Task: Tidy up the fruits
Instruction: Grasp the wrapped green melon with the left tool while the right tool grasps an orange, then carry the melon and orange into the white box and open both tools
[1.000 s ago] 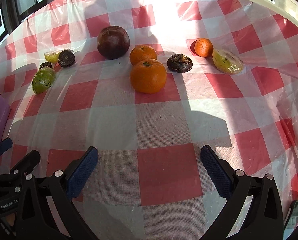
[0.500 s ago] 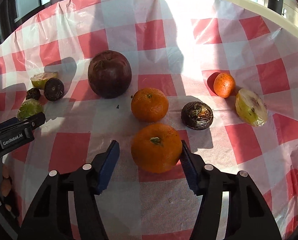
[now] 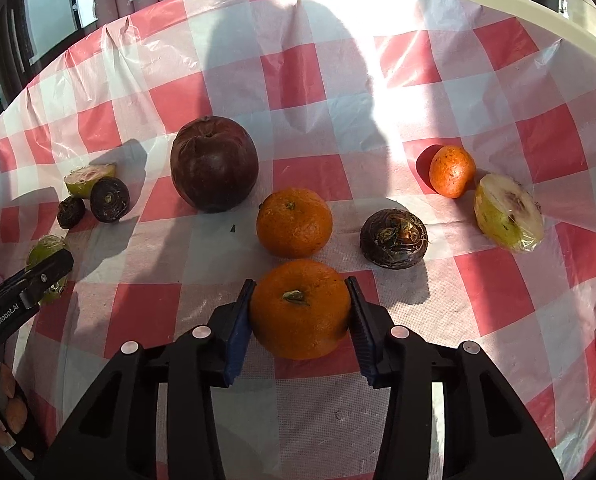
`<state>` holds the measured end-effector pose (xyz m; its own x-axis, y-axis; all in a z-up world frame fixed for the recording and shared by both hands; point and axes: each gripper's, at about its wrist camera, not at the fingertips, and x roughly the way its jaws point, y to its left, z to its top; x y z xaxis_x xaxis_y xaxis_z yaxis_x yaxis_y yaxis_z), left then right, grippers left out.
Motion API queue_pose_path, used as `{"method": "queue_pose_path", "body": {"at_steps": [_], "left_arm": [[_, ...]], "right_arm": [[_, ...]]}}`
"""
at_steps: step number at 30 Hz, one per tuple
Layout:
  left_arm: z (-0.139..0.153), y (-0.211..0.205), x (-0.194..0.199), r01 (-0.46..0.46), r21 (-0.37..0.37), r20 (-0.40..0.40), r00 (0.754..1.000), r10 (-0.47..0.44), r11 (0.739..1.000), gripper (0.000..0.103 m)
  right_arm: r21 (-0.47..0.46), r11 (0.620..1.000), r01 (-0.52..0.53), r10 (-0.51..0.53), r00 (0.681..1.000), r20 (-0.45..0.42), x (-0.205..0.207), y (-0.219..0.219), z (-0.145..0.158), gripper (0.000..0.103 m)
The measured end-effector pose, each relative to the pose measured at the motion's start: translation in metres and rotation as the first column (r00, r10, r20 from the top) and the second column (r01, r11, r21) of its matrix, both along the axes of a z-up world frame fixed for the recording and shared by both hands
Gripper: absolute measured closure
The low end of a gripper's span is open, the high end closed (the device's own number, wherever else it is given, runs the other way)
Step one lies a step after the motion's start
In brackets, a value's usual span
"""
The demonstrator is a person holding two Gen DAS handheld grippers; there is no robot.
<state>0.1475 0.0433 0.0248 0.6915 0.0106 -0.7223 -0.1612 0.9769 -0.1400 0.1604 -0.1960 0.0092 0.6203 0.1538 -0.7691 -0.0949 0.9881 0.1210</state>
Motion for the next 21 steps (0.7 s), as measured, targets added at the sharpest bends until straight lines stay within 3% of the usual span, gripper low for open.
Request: {"method": "queue_pose_path", "body": {"at_steps": [5, 8, 14, 19, 21], "left_arm": [[0.01, 0.0, -0.077, -0.025, -0.069, 0.128, 0.991, 0.033, 0.997, 0.043], [0.019, -0.004, -0.111, -0.009, -0.111, 0.164, 0.986, 0.027, 0.994, 0.043], [0.042, -0.014, -0.199, 0.079, -0.085, 0.259, 0.964, -0.054, 0.993, 0.043], [0.085, -0.006, -0.266, 0.132, -0.049, 0.388, 0.916, -0.102, 0.99, 0.043], [0.101, 0.0, -0.29, 0.102, -0.011, 0.439, 0.894, -0.087, 0.995, 0.043]], "right_arm": [[0.131, 0.99, 0.048, -0.051, 0.998, 0.022, -0.006, -0.024, 0.001, 0.059], [0.153, 0.983, 0.098, -0.108, 0.992, 0.061, -0.03, -0.03, 0.007, 0.059], [0.249, 0.968, 0.017, -0.051, 0.99, 0.13, -0.132, 0.004, 0.012, 0.059], [0.285, 0.957, -0.06, 0.015, 0.987, 0.158, -0.175, 0.035, 0.032, 0.059], [0.29, 0.951, -0.105, 0.05, 0.98, 0.19, -0.187, 0.051, 0.05, 0.059]]}}
